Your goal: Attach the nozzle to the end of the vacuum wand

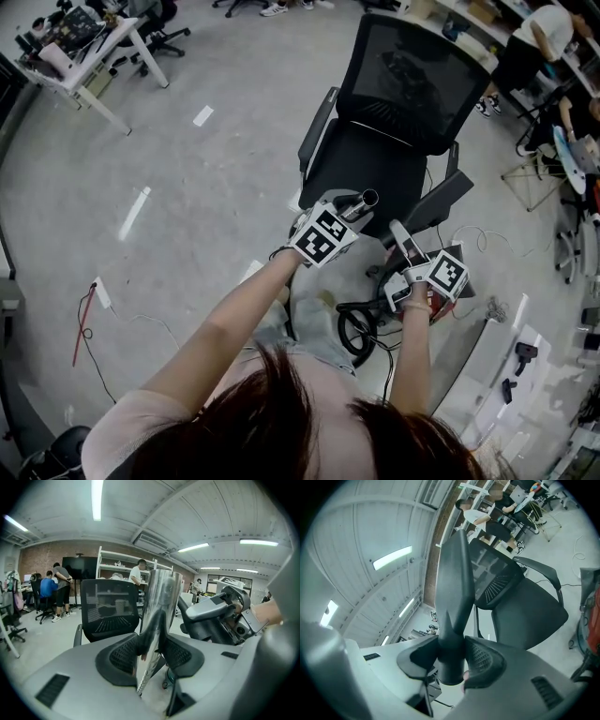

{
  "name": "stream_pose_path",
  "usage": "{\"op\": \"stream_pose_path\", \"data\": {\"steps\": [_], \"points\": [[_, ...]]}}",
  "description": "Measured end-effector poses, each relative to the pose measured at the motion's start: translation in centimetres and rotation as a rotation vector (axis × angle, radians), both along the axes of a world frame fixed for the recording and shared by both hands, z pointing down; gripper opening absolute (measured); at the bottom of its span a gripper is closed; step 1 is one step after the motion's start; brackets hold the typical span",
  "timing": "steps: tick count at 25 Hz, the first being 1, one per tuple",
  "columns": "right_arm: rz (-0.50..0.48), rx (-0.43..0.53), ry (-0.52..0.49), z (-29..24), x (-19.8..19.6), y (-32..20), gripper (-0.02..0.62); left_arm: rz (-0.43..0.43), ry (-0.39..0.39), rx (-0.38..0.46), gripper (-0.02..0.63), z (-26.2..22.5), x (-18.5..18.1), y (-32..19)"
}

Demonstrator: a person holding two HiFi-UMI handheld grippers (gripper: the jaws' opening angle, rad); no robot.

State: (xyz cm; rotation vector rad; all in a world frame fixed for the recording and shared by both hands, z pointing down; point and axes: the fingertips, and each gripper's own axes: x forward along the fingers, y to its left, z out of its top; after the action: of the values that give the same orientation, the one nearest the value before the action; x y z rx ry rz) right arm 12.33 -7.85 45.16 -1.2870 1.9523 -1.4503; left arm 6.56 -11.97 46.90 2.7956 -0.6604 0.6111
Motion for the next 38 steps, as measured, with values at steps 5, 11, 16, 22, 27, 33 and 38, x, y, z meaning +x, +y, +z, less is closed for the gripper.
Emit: {"op": "stream_pose_path", "data": {"steps": [5, 11, 16, 22, 27, 33, 38], "points": [[-0.001, 0.028, 0.003, -1.6, -0.9, -0.3, 0.187, 0.012, 0.001, -0.016, 0.163, 0.2, -0.2, 0.6], [0.018, 0.039, 0.004, -2.7, -1.8, -0.6, 0.187, 0.019, 0.004, -0.013, 0.163, 0.0, -0.9, 0.6], [0.062, 0.079, -0.035, -4.3, -1.7, -1.1, 0.187, 0.028, 0.007, -0.016, 0.163, 0.1, -1.2, 0.9], [0.093, 0.120, -0.039, -6.2, -1.8, -2.1, 0.187, 0.027, 0.011, -0.018, 0.163, 0.0, -1.7, 0.6], [0.099, 0.144, -0.029, -7.3, -2.0, -2.9, 0.187, 0.030, 0.012, -0.022, 0.163, 0.0, -1.6, 0.6], [0.096, 0.172, -0.027, -8.4, -2.2, -4.3, 0.187, 0.043, 0.007, -0.020, 0.163, 0.2, -1.1, 0.5], [0.088, 0.184, -0.033, -9.1, -2.3, -5.2, 0.187, 0.043, 0.005, -0.019, 0.163, 0.2, -0.8, 0.6]]}}
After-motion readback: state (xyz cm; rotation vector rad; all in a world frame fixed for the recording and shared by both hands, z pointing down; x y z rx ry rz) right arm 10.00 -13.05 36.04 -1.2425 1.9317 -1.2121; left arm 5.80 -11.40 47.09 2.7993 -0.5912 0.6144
